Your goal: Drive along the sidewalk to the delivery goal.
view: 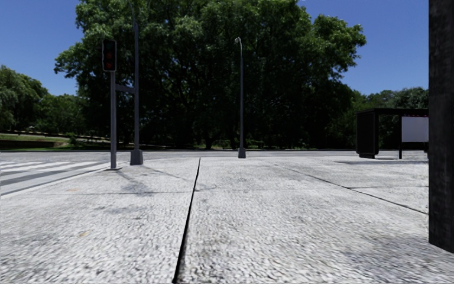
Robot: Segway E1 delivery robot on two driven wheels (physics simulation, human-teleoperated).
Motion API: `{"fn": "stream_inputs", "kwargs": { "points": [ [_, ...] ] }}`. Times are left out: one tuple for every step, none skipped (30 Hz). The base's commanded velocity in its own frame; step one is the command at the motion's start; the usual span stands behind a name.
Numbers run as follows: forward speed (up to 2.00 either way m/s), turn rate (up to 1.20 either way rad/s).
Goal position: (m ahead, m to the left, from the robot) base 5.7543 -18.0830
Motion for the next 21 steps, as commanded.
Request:
{"fn": "stream_inputs", "kwargs": {
  "points": [
    [2.00,-0.46],
    [2.00,-0.46],
    [2.00,-0.46],
    [2.00,-0.46],
    [2.00,-0.46],
    [2.00,-0.46],
    [2.00,-0.46],
    [2.00,-0.46],
    [2.00,-0.46],
    [2.00,-0.46],
    [2.00,-0.47],
    [2.00,-0.47],
    [2.00,-0.47],
    [2.00,-0.47],
    [2.00,-0.47],
    [2.00,-0.47],
    [2.00,-0.47],
    [2.00,-0.47],
    [2.00,-0.47],
    [2.00,-0.47],
    [2.00,-0.47]
  ]
}}
